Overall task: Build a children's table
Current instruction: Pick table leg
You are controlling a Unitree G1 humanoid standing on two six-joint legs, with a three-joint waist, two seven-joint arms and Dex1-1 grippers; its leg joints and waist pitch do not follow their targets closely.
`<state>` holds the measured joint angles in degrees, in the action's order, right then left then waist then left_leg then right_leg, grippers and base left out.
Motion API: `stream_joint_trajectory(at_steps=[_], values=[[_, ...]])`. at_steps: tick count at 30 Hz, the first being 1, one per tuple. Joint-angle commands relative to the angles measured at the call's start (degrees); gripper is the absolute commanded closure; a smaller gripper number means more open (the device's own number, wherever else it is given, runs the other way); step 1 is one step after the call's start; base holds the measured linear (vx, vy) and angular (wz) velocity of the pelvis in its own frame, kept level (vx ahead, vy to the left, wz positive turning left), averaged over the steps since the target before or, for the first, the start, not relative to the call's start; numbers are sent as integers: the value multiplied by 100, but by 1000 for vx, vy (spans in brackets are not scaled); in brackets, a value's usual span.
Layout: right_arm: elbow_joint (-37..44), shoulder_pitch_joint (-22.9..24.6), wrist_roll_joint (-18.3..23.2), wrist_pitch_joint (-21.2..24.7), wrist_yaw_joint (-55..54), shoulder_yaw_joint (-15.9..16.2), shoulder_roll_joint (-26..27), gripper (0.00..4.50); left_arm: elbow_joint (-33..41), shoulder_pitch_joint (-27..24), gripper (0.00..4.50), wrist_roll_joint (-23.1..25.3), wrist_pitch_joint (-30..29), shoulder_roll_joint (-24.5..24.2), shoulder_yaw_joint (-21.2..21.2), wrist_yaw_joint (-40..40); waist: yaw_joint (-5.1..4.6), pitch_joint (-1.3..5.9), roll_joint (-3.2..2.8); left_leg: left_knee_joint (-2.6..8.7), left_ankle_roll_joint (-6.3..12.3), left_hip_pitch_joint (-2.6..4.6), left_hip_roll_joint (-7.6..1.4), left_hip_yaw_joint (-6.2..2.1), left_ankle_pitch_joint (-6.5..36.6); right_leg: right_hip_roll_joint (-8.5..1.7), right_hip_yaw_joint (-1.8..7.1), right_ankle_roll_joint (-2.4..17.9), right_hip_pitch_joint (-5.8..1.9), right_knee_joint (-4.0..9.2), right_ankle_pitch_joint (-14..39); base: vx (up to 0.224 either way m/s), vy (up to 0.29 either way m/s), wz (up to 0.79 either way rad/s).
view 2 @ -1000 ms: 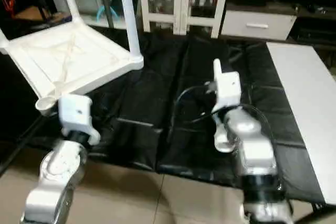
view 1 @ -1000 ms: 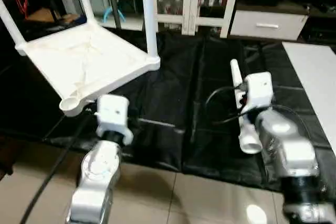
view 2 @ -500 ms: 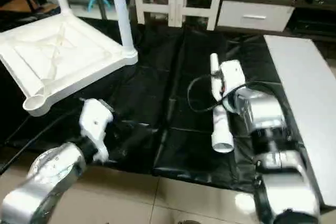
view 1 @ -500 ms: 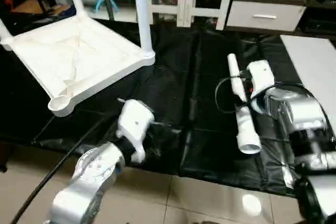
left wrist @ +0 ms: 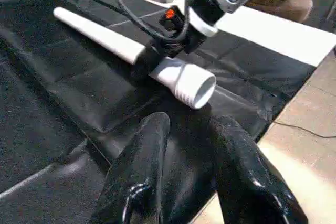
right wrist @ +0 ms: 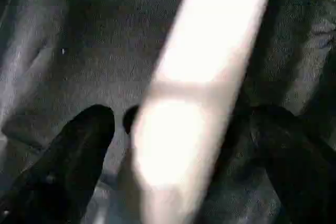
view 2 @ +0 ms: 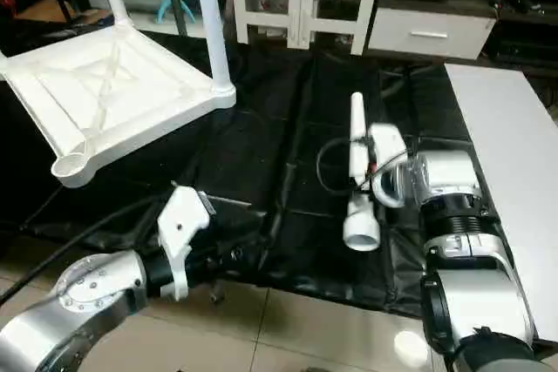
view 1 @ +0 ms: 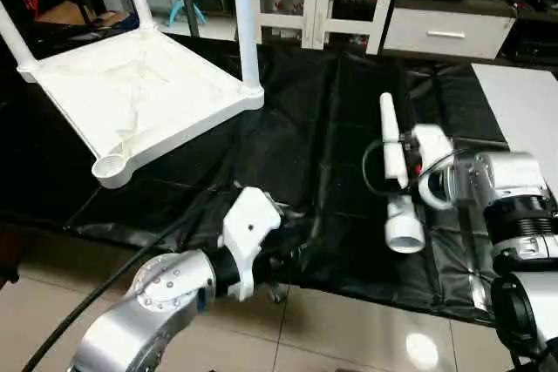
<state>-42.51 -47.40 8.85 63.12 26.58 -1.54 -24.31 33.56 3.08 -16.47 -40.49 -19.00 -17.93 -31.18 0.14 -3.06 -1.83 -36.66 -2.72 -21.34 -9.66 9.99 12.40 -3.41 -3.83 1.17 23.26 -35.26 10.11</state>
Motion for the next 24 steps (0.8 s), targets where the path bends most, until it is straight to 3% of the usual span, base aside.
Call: stream_joint_trajectory(at_steps=[1,5,10,18,24], values=[[-154,-12,-136,47,14,162,-80,33,-37,71,298,89,-16,37,-46,136,-18,305,132,442,63,49,-286,-90,1159,-407,284,1011,-244,523,2269,0,0,0],[-223,-46,-103,9,-58,94,-111,66,62,42,298,77,-73,68,-101,161,-18,316,149,445,47,41,-283,-103,1181,-408,276,924,-247,526,2365,0,0,0],[-369,-201,-92,-64,-84,-38,-133,110,-65,48,298,119,18,19,-71,184,-11,336,127,444,67,25,-284,-108,1066,-407,273,1043,-266,486,2033,0,0,0],[-291,-107,-50,-25,-24,6,-105,188,-28,34,298,9,-29,-53,56,157,6,354,114,439,129,10,-294,-102,834,-407,271,1213,-297,440,1593,0,0,0],[-244,-35,-32,-34,-95,-79,-72,239,-18,92,298,51,19,-33,132,243,4,336,89,446,68,29,-292,-102,1050,-405,267,1177,-284,473,1819,0,0,0]])
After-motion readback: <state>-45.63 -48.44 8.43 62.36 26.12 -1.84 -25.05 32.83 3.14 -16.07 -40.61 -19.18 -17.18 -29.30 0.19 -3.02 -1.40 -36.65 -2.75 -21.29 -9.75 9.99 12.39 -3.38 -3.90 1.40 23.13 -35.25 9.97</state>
